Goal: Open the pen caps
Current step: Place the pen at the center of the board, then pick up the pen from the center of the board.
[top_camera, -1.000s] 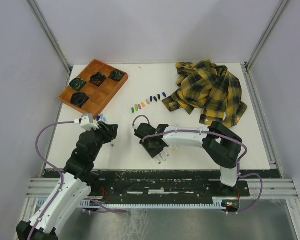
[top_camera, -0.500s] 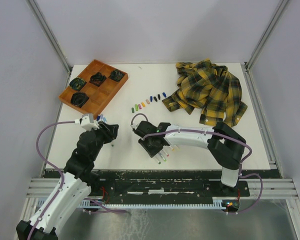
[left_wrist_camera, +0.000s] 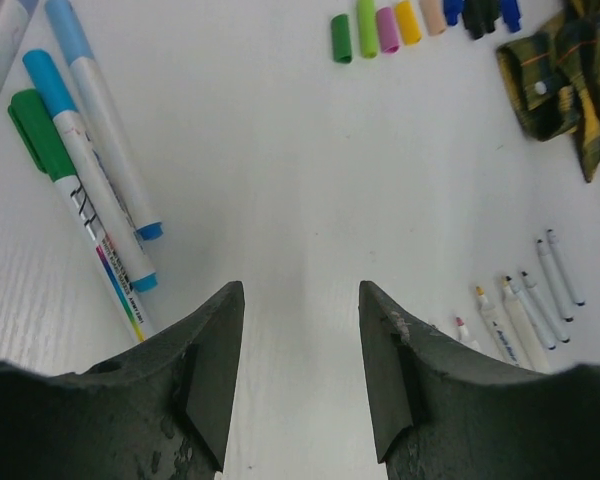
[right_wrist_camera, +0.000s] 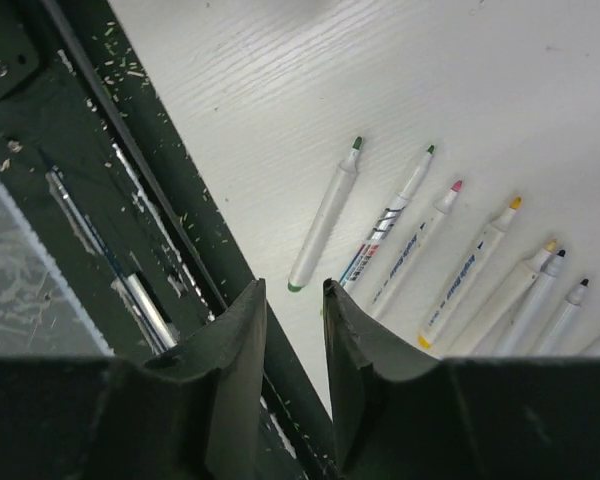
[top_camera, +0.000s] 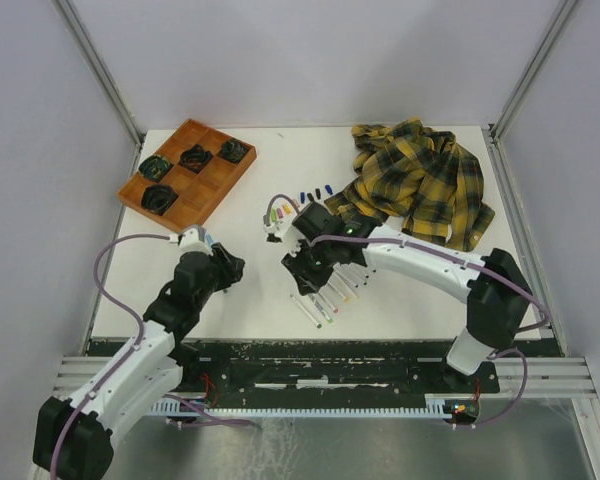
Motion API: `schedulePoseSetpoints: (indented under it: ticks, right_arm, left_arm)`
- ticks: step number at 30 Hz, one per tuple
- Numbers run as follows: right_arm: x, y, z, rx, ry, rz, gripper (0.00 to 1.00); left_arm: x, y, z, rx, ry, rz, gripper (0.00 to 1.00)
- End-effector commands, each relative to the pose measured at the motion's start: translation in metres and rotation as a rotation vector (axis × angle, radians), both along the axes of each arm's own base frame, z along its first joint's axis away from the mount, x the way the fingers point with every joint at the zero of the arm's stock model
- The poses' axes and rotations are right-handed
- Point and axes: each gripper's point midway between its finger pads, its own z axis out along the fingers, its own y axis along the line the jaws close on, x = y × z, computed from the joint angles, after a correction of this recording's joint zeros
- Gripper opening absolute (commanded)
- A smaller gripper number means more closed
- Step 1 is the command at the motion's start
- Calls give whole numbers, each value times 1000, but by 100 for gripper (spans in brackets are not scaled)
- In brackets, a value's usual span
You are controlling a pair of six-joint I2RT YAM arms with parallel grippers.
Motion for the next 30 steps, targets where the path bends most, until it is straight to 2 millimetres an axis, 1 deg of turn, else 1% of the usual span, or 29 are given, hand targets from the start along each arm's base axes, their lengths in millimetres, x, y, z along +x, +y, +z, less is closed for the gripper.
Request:
schedulePoseSetpoints:
  ticks: [1,4,6,8,9,10,12,16,19,21,23,26,30]
  right_arm:
    - [-13,-14,45,189,37,233,38]
    - [-15,-25,58,240,33,278,42]
    - [-13,-32,65,258,8,288,44]
    - [-10,-38,73,276,-16,285,45]
    - [-9,-40,75,282,-24,281,46]
    - [-7,-42,78,290,-33,278,46]
    - [-4,-46,81,298,-43,266,46]
    - [-1,-49,81,307,-30,248,46]
    - [0,-48,80,306,-21,243,47]
    - [1,-48,79,305,-20,240,47]
    - [2,-49,80,303,-24,237,47]
    - [2,-49,79,303,-22,234,47]
    - [2,-49,78,303,-15,233,47]
  left_arm:
    - [16,3,2,40,0,30,56]
    - [25,8,-9,106,53,57,56]
    - [33,12,-17,156,100,77,56]
    - [40,18,-24,212,150,113,55]
    - [46,21,-25,237,171,132,54]
    - [50,24,-30,271,205,151,53]
    - [57,30,-32,322,239,188,51]
    - [71,37,-27,385,253,229,49]
    - [77,45,-23,424,248,272,48]
    - [79,56,-20,465,248,330,46]
    - [81,62,-21,485,254,356,45]
    - [86,64,-26,491,270,355,45]
    - [92,68,-37,508,308,355,44]
